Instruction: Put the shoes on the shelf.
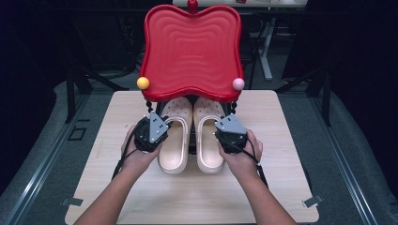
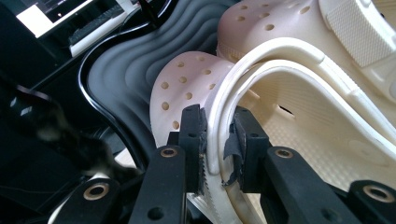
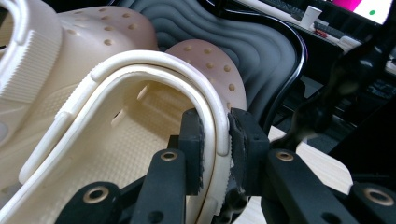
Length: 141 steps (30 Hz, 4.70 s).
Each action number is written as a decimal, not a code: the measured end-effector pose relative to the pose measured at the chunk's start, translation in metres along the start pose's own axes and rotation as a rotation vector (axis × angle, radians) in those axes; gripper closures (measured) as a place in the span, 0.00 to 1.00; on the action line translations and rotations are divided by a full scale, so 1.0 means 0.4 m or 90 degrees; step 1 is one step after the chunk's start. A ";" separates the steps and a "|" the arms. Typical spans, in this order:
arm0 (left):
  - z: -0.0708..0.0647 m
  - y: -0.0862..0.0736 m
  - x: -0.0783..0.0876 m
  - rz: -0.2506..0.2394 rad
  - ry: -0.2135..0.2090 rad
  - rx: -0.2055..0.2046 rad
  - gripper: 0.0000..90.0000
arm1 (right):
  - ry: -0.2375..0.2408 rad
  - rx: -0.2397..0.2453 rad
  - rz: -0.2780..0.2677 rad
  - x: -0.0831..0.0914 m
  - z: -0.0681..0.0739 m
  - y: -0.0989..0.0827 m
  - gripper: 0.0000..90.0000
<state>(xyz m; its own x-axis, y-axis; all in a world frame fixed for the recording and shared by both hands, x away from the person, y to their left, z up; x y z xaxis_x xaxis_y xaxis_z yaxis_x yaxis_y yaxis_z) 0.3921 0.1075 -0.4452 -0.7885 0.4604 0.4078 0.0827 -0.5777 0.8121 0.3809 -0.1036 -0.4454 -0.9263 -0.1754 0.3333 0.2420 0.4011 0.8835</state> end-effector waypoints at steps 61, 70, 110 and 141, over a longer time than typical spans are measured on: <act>-0.007 0.002 -0.044 -0.054 -0.017 0.100 0.61 | 0.046 -0.056 0.017 -0.030 0.031 0.019 0.70; 0.003 -0.019 -0.031 -0.052 -0.014 0.133 0.57 | 0.040 -0.051 0.015 -0.021 0.026 0.016 0.68; -0.060 -0.125 0.028 -0.034 -0.035 0.306 0.62 | 0.084 -0.169 0.021 0.043 0.042 -0.117 0.73; -0.010 -0.094 -0.028 -0.028 -0.027 0.312 0.73 | 0.047 -0.215 0.005 -0.021 0.013 -0.071 0.80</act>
<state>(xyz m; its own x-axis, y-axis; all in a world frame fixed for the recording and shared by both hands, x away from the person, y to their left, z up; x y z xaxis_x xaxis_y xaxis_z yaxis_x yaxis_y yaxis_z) 0.3954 0.1213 -0.4820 -0.7733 0.5095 0.3774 0.3349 -0.1772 0.9255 0.3802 -0.1090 -0.4748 -0.9034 -0.2434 0.3530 0.3426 0.0855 0.9356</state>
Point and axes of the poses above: each handheld gripper's, and its own axes: x roughly backward along the jaws, y roughly out of its top, z roughly to its left, the point moved 5 cm from there along -x, roughly forward along the jaws, and after that the axes turned 4 degrees about -y, right-handed, at the moved point
